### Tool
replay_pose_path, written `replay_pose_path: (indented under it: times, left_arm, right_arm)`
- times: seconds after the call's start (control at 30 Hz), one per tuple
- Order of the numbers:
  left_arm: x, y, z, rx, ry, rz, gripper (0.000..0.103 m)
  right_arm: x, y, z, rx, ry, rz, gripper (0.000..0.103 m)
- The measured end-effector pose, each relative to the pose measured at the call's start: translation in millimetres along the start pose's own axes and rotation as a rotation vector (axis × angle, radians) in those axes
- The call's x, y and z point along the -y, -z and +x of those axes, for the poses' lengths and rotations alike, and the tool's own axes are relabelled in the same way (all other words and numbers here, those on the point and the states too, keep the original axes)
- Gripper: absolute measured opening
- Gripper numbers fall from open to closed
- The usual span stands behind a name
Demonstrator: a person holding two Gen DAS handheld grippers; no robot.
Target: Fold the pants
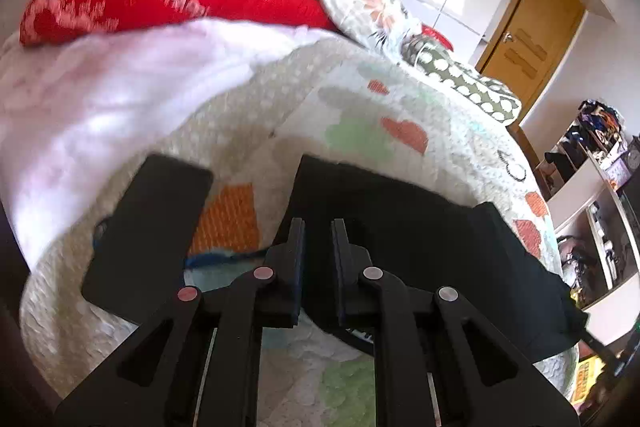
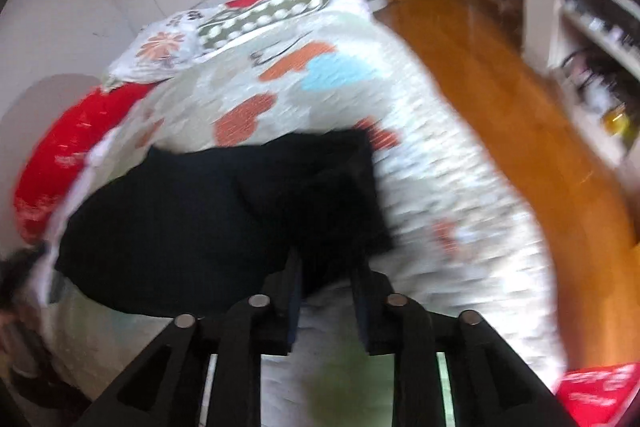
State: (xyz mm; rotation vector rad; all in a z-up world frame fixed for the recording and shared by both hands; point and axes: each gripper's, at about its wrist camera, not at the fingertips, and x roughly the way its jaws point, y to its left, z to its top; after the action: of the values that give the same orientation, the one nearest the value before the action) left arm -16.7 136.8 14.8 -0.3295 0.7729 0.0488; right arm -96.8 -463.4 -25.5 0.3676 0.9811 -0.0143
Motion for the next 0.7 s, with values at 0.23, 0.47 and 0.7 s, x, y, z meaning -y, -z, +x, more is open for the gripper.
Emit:
replay_pose_path:
  times: [0.23,0.47,0.7]
  left_arm:
    - [35.7,-0.9,5.7,0.004,0.037,0.098,0.042]
    - [58.9,13.6,47.8,-0.08,0.002,0.2,0.042]
    - [40.8,27.6,75.7,-0.136,-0.038,0.172,0.042]
  right_arm:
    - [0.8,-32.6,-24.2,0.117,0.101,-0.033,0.026]
    - [-35.8,-60.9,53.8,-0.015,0.142,-0.314,0.028]
    - [-49.5,-62.3,86.6,-0.072,0.084,-0.517,0.027]
